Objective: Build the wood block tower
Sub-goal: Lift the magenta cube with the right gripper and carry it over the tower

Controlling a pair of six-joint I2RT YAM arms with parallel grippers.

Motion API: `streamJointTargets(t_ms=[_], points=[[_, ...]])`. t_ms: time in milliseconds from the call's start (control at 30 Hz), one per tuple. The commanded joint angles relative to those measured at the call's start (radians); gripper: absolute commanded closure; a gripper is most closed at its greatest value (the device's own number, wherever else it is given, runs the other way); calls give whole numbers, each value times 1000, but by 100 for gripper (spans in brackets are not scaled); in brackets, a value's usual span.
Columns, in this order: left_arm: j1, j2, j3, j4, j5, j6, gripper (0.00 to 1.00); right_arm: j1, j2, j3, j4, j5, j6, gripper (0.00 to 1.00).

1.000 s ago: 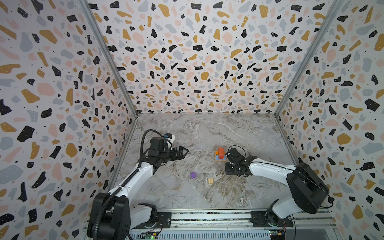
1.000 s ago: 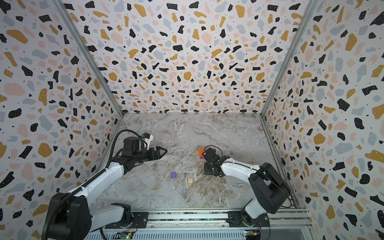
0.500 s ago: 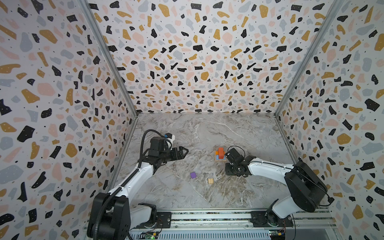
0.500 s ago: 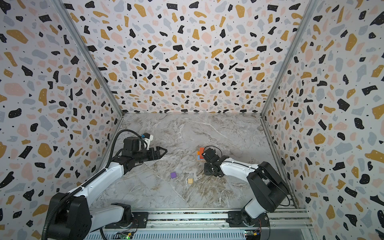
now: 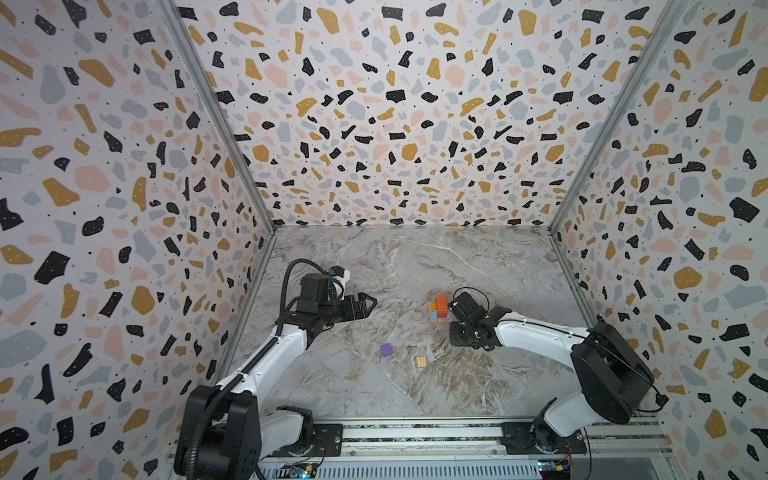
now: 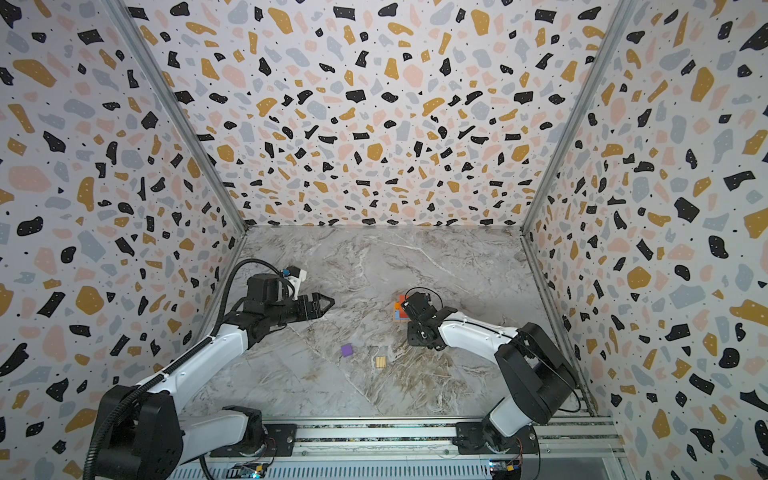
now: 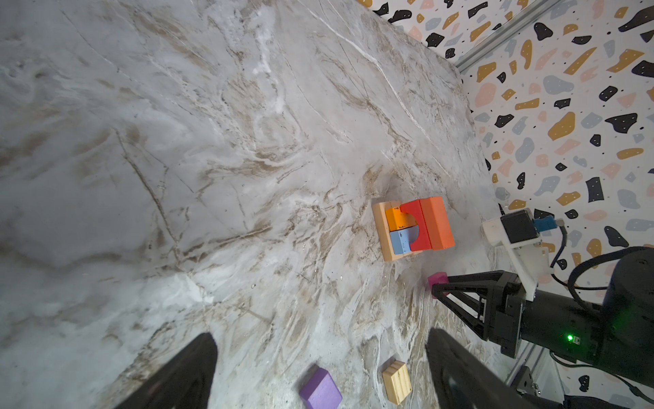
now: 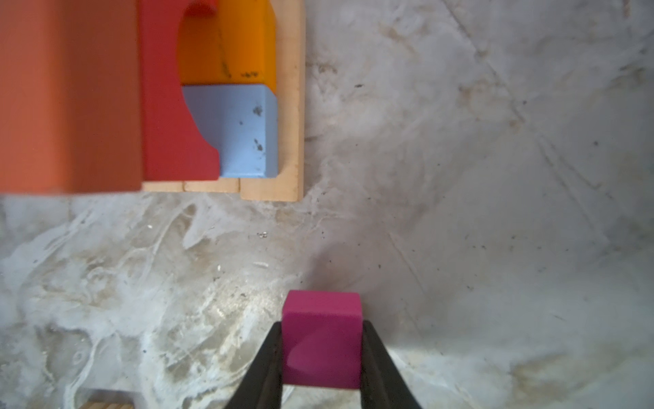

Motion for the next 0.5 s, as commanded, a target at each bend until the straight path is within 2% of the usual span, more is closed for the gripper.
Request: streamJointTargets(t_ms=[0, 300, 467], points=[[-5, -1, 7, 30, 10, 13, 6, 5, -65, 43, -67, 35, -3, 74], [-7, -4, 7, 31, 11, 11, 6, 5, -95, 178, -217, 87, -2, 76], [-7, -7, 7, 31, 10, 11, 6, 5, -77, 255, -253, 78, -16, 77]])
